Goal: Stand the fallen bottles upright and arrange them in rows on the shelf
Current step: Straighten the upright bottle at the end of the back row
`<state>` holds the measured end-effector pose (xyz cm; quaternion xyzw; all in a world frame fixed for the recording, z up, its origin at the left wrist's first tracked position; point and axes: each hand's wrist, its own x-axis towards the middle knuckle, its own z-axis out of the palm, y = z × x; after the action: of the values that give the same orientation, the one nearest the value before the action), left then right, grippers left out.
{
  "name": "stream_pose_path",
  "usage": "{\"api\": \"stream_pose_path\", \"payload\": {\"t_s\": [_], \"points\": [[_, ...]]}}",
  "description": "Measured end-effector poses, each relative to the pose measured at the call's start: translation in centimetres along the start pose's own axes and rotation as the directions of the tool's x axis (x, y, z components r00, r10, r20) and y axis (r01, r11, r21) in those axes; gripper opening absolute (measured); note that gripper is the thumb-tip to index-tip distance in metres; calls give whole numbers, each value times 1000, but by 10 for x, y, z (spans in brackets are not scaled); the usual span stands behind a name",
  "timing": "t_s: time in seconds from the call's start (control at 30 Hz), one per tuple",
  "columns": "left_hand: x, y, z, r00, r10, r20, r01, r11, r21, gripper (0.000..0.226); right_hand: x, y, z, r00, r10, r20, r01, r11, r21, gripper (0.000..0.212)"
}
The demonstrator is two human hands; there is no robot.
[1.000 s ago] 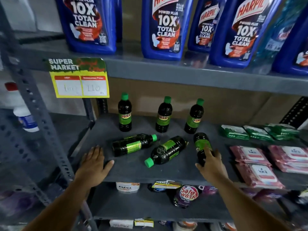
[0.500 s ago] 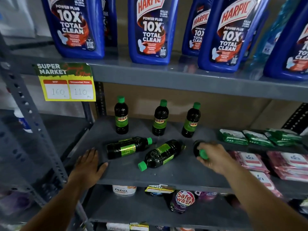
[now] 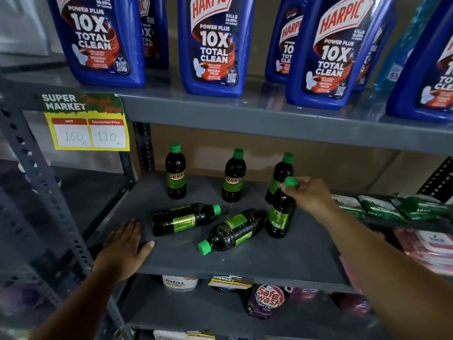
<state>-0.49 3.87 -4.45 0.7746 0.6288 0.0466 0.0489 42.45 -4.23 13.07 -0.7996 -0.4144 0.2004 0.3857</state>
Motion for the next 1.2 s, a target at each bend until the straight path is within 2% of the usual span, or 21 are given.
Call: {"api": "stream_pose_path", "payload": {"t_s": [0.03, 0.1, 0.2, 0.3, 0.37, 0.5, 0.57, 0.67, 0.83, 0.93, 1.03, 1.2], "points": [[0, 1, 0, 1000, 3, -8, -3, 1000, -4, 103, -4, 1, 2, 999, -45, -21, 42, 992, -119, 44], [-1, 1, 0, 1000, 7, -24, -8, 1000, -17, 104, -4, 9, 8, 996, -75, -44, 66, 981, -184, 46], [-1, 0, 1, 999, 11, -31, -11, 1000, -19, 103, -5, 24, 17, 994, -33, -106, 31, 999, -16, 79], [-1, -1, 2, 999, 8, -42, -9, 1000, -24, 102, -8, 34, 26, 991, -64, -115, 65, 998, 0, 108], [-1, -1, 1, 999, 9, -36, -10, 1000, -20, 102, -10, 36, 32, 988, -103, -116, 101, 995, -21, 104], [-3, 0, 0, 999, 12, -39, -13, 1000, -28, 102, -4, 43, 37, 988, -87, -129, 90, 996, 21, 72], [-3, 0, 1, 999, 14, -50, -16, 999, -40, 101, 0, 47, 37, 982, -102, -159, 104, 995, 0, 62], [-3, 0, 0, 999, 20, -46, -21, 999, -33, 101, 12, 68, 40, 975, -97, -201, 95, 995, -21, 82], [-3, 0, 0, 998, 26, -51, -28, 999, -40, 101, 1, 66, 37, 988, -86, -129, 103, 986, 128, 80], [-2, 0, 0, 999, 24, -45, -25, 999, -32, 101, 0, 71, 35, 964, -140, -224, 166, 981, 99, 91], [-2, -1, 1, 999, 26, -38, -28, 999, -27, 101, 2, 72, 34, 984, -114, -136, 136, 978, 161, 84], [-2, 0, -1, 999, 29, -21, -30, 999, -43, 102, 16, 83, 31, 989, -144, -22, 146, 976, 161, 69]]}}
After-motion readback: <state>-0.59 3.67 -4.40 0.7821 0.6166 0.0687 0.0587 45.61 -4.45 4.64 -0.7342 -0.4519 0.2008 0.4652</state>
